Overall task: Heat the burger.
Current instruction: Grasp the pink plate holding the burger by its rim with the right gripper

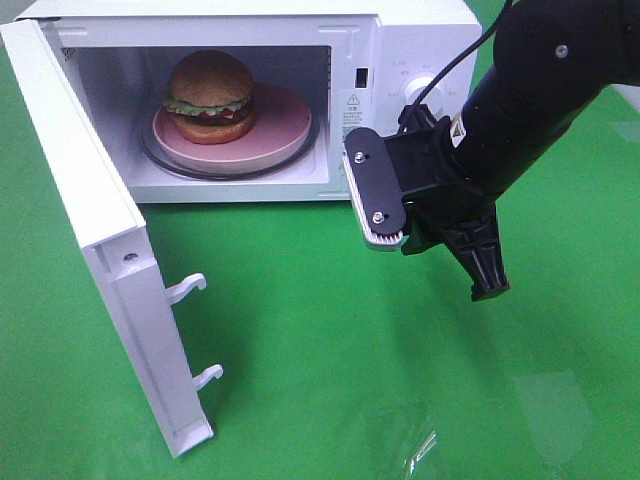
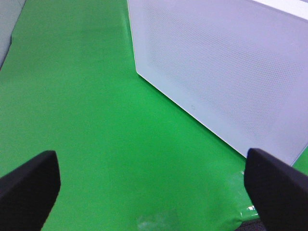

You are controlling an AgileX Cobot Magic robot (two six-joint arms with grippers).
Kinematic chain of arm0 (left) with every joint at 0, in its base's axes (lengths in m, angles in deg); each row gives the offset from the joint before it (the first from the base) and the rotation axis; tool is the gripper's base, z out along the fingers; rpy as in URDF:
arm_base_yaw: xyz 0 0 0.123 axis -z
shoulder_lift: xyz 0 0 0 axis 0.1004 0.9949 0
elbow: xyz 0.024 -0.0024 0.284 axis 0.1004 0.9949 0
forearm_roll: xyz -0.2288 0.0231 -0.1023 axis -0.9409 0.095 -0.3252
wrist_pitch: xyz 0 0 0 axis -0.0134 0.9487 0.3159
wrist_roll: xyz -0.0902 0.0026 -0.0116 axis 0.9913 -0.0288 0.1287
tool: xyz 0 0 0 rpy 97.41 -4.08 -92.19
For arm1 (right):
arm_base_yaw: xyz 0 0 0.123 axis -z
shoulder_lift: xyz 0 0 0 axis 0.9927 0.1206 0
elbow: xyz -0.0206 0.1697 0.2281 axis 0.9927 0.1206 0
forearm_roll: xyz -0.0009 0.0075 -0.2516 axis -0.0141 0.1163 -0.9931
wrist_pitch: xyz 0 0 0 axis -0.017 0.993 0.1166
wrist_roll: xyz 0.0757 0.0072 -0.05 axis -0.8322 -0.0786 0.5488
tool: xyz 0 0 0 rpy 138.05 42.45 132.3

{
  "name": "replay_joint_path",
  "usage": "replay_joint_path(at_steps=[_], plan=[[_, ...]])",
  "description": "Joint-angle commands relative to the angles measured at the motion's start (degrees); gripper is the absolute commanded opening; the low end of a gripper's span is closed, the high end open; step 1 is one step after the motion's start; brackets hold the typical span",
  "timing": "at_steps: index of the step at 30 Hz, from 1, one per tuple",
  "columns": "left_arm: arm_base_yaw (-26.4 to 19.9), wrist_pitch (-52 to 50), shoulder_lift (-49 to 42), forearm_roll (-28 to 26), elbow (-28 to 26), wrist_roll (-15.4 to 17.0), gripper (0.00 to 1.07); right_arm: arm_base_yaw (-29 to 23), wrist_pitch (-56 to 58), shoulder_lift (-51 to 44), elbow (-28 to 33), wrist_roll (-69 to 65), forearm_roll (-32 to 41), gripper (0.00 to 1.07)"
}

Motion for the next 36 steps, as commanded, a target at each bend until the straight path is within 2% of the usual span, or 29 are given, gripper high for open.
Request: replay_joint_path(at_steps=[1, 2, 3, 4, 6, 7, 8, 12, 22, 26, 29, 31, 36], plan=[[-0.1, 0.1, -1.1, -0.3, -0.1, 0.3, 0.96, 0.0, -2.5, -0.6, -0.3, 1.5, -0.7, 0.41], [-0.1, 0.1, -1.1, -0.3, -0.1, 0.3, 0.96, 0.0, -2.5, -0.6, -0.3, 1.5, -0.7, 0.41], [-0.1, 0.1, -1.1, -0.3, -0.1, 0.3, 0.96, 0.0, -3.2, -0.6, -0.3, 1.3, -0.7, 0.55], [-0.1, 0.1, -1.1, -0.3, -0.1, 0.3, 0.96, 0.0, -3.2, -0.6, -0.3, 1.3, -0.7, 0.55], [-0.1, 0.1, -1.1, -0.3, -0.1, 0.3, 0.96, 0.0, -3.4, -0.6, -0.3, -1.1, -0.8, 0.84], [-0.1, 0.1, -1.1, -0.3, -0.1, 0.3, 0.96, 0.0, -3.4, -0.6, -0.3, -1.1, -0.8, 0.84], [-0.1, 0.1, -1.1, -0.3, -0.1, 0.3, 0.96, 0.0, -3.7, -0.6, -0.3, -3.3, -1.3, 0.94], [-0.1, 0.1, -1.1, -0.3, -0.1, 0.3, 0.96, 0.0, -4.1, -0.6, -0.3, -5.1, -3.0, 1.0], [-0.1, 0.1, -1.1, -0.3, -0.1, 0.3, 0.96, -4.0, -4.6, 0.6, -3.6, -8.9, -6.2, 0.98], [-0.1, 0.1, -1.1, -0.3, -0.1, 0.3, 0.96, -6.1, -4.6, 4.1, -9.9, -11.7, -9.1, 0.97], [-0.1, 0.1, -1.1, -0.3, -0.1, 0.3, 0.96, -6.2, -4.7, 4.9, -10.7, -11.9, -9.3, 0.97], [-0.1, 0.1, -1.1, -0.3, -0.1, 0.3, 0.96, -6.6, -5.3, 8.2, -14.3, -12.8, -9.4, 0.97], [-0.1, 0.1, -1.1, -0.3, -0.1, 0.3, 0.96, -6.6, -5.4, 11.9, -17.7, -12.8, -9.4, 0.96]])
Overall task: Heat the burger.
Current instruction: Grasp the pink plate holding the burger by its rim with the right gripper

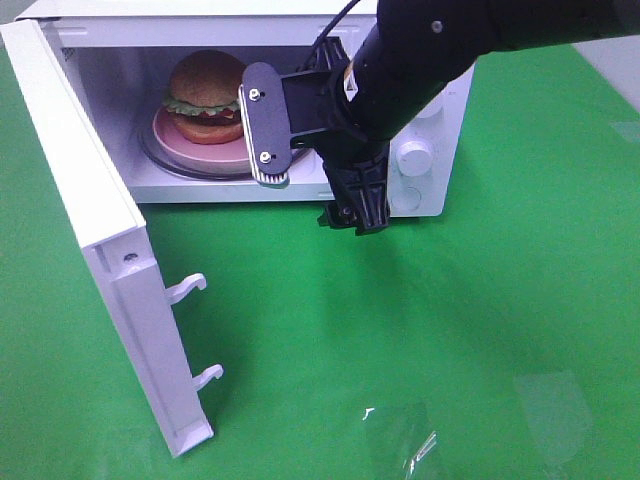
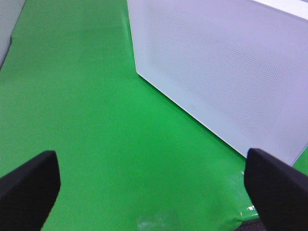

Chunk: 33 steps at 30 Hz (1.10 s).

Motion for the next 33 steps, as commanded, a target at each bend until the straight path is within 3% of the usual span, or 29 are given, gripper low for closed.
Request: replay_joint_path(at_steps=[1, 13, 33], plan=[[-0.1, 0.1, -1.1, -0.3, -0.1, 0.3, 0.96, -0.1, -0.4, 3.2, -3.2, -0.4, -0.2, 0.96], [-0.1, 0.1, -1.1, -0.3, -0.1, 0.3, 0.96, 0.1, -0.3, 13.5, -14.4, -0.3, 0.1, 0.94], [-0.1, 0.1, -1.1, -0.3, -0.1, 0.3, 0.96, 2.1, -1.2, 25.7, -27.3, -0.3, 0.0, 0.92]])
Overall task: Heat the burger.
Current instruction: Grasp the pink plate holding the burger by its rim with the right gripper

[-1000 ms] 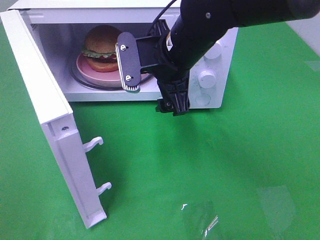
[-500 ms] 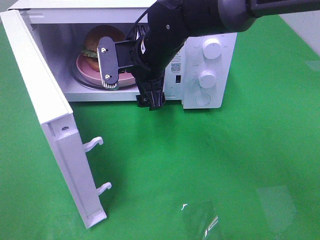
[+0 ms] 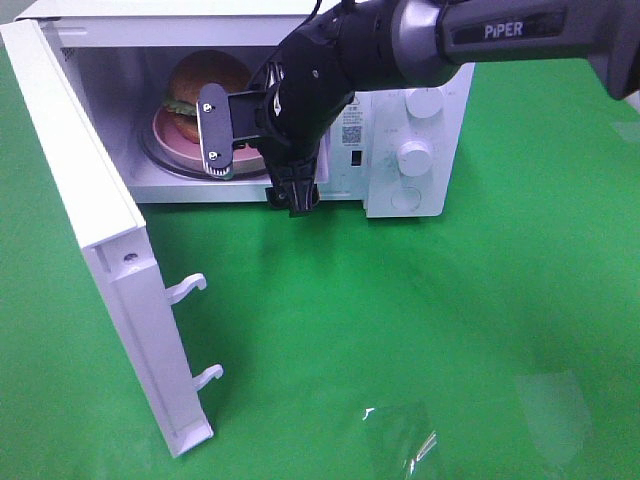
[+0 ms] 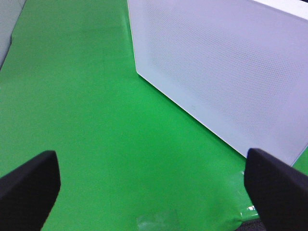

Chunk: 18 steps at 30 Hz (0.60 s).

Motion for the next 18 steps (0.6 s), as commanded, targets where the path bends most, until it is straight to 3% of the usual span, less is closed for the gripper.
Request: replay_joint_path(at_steps=[1, 8, 18], plan=[[-0.1, 0.1, -1.1, -0.3, -0.1, 0.3, 0.96, 0.2, -0.1, 1.3, -1.7, -0.2, 0.1, 0.92], [-0.1, 0.1, -1.1, -0.2, -0.1, 0.3, 0.96, 0.2, 0.3, 5.7, -7.8, -0.1, 0.3, 0.92], [-0.1, 0.1, -1.1, -0.1, -0.1, 0.3, 0.96, 0.2, 0.9, 9.7, -12.0, -0.1, 0.8, 0.92]])
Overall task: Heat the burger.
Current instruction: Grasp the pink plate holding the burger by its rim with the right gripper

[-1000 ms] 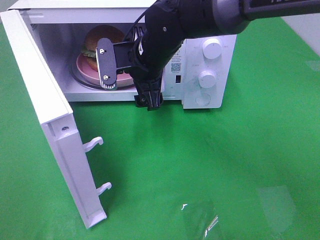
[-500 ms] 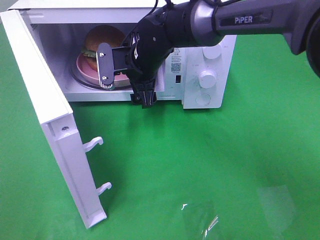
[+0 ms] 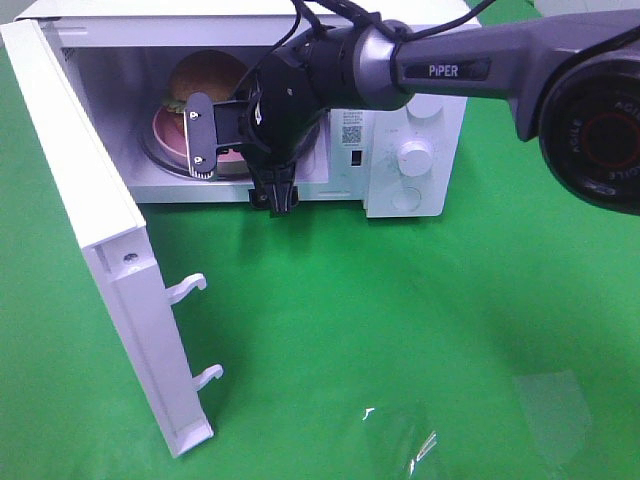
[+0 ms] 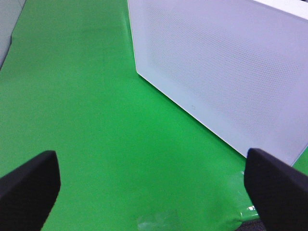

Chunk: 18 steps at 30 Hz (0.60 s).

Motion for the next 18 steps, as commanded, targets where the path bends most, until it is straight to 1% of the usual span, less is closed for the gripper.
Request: replay_joint_path(at_steps=[1, 6, 14, 18], plan=[[-0.1, 0.1, -1.1, -0.1, -0.1, 0.3, 0.96, 0.2, 0.3, 1.2, -1.7, -0.1, 0.6, 0.92], [-0.1, 0.1, -1.1, 0.1, -0.1, 0.3, 0.96, 0.8, 0.1, 3.2, -4.2, -0.1, 1.4, 0.91], [-0.1, 0.1, -1.1, 0.1, -0.1, 0.3, 0.96, 1.0, 0.0, 4.4, -5.2, 0.2, 2.2, 0.9], [-0.1, 0.1, -1.1, 0.1, -0.1, 0.3, 0.96, 1.4, -1.3, 5.2, -5.2, 0.2, 4.3, 0.86]])
